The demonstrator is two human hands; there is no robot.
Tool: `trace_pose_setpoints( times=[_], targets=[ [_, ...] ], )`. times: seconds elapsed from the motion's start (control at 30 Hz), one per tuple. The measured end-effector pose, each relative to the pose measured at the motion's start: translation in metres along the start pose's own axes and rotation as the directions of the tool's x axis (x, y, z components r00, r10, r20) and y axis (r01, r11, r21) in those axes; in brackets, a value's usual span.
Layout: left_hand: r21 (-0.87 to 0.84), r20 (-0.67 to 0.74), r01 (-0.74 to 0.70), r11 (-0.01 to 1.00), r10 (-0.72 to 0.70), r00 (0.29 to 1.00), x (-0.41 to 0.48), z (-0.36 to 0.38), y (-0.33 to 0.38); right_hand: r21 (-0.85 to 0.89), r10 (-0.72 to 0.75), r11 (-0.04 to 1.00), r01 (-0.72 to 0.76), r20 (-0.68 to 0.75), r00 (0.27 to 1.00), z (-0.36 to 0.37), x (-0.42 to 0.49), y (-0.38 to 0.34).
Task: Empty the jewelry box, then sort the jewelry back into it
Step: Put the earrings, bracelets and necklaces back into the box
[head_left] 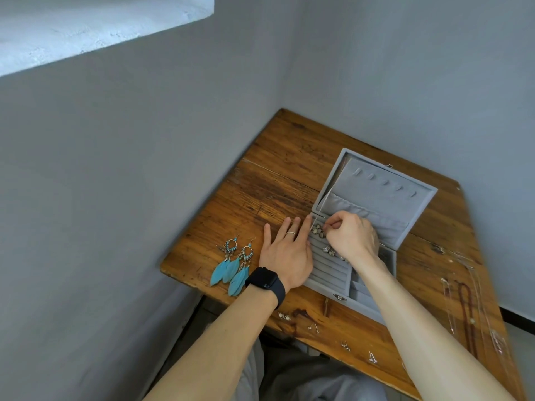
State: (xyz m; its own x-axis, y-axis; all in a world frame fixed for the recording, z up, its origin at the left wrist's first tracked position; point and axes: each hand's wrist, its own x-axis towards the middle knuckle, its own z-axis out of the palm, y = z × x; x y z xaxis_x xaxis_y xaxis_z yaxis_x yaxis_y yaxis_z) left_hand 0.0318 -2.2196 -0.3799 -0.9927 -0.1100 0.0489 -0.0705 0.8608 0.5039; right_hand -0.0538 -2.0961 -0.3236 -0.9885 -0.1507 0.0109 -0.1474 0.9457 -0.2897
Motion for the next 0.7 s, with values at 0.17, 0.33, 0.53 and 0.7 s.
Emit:
trace_pose_setpoints(
  times=[0.17, 0.33, 0.53, 0.7],
  targets=[
    [0.014, 0.021, 0.006, 1.0, -0.007, 1.0, 0.0, -0.002, 0.0, -0.016, -0.01, 1.0, 0.01, -0.005, 1.0, 0.0, -0.001, 0.0],
    [0.013, 0.042, 0.011, 1.0, -0.011, 0.999, 0.0, -0.005, 0.0, 0.017, -0.087, 0.996, 0.087, -0.025, 0.996, -0.003, -0.009, 0.004],
    [-0.003, 0.198, 0.011, 1.0, -0.01, 0.98, 0.005, -0.019, 0.0, 0.04, -0.161, 0.985, 0.166, -0.109, 0.981, -0.012, -0.048, 0.023],
    [-0.006, 0.169, -0.056, 0.998, 0.056, 0.984, -0.002, -0.044, -0.009, 0.095, -0.188, 0.975, 0.203, -0.146, 0.971, -0.018, -0.093, 0.028]
  ],
)
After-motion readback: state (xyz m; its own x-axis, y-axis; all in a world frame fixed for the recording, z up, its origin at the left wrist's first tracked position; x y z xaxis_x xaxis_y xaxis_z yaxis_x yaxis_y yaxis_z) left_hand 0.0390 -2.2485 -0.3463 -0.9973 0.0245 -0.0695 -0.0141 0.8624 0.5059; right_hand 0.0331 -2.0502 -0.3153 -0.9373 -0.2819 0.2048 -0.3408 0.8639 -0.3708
